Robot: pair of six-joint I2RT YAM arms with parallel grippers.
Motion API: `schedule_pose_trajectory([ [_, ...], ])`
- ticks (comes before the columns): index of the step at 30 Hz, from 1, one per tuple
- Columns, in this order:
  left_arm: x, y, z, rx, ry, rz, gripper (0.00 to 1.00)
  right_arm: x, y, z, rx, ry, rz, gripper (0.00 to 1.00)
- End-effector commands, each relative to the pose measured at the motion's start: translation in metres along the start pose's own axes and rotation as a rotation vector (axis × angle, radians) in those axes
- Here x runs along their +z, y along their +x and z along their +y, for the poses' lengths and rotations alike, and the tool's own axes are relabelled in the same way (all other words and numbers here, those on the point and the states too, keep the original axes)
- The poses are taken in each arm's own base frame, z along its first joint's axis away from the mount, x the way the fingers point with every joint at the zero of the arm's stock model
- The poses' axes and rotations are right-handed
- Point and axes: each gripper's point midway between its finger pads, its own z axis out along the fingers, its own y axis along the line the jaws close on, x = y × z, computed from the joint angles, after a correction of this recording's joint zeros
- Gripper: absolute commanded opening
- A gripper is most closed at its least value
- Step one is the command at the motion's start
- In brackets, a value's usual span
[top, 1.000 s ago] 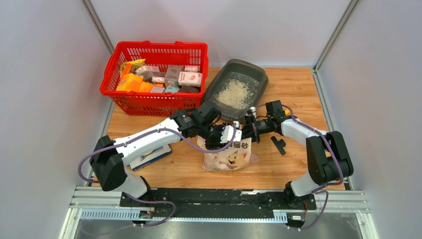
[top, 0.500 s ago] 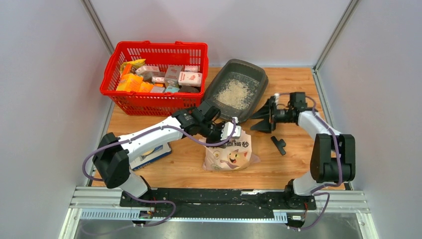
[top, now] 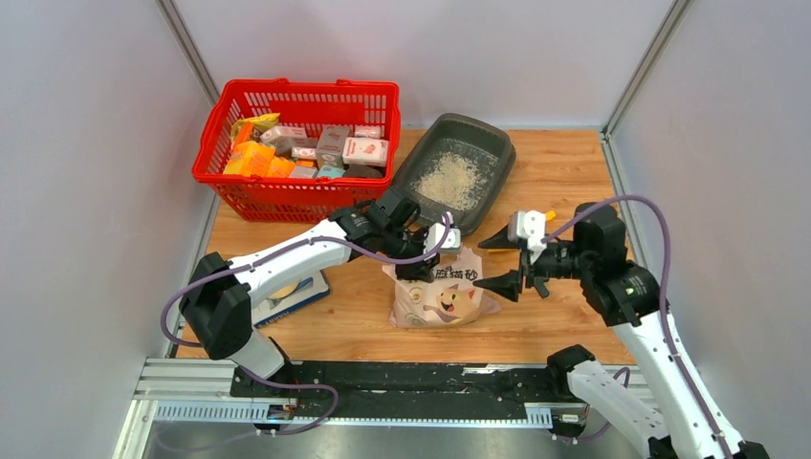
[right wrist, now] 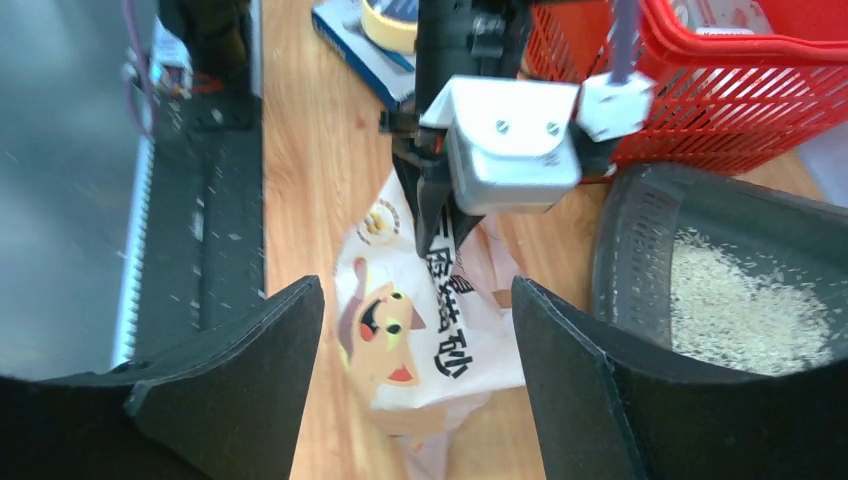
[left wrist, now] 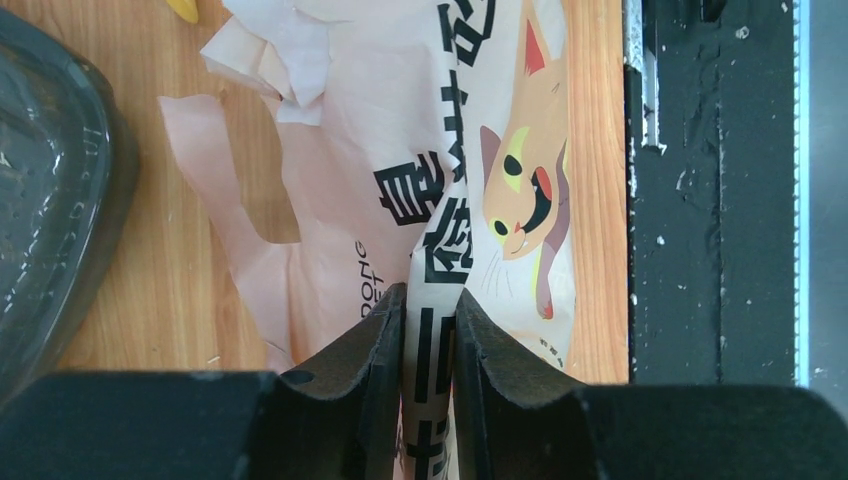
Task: Fill the litter box with clean litter
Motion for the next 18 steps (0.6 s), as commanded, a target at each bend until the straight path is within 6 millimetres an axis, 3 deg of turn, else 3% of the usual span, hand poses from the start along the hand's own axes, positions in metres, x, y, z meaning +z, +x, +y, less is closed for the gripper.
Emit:
schedule_pose_trajectory([
  [1,0.000,-0.003,0.000,-0.086,0.020,-0.035,0.30,0.020,0.047,-0.024,-0.269,0.046,0.114,0.75],
  [8,0.000,-0.002,-0.002,-0.113,0.034,-0.039,0.31,0.049,0.065,-0.013,-0.490,-0.057,0.133,0.77],
  [12,0.000,-0.002,-0.003,-0.118,0.039,-0.039,0.31,0.061,0.074,-0.020,-0.556,-0.076,0.136,0.77],
  [18,-0.002,-0.001,-0.003,-0.124,0.042,-0.041,0.32,0.066,0.089,-0.022,-0.597,-0.112,0.172,0.76],
])
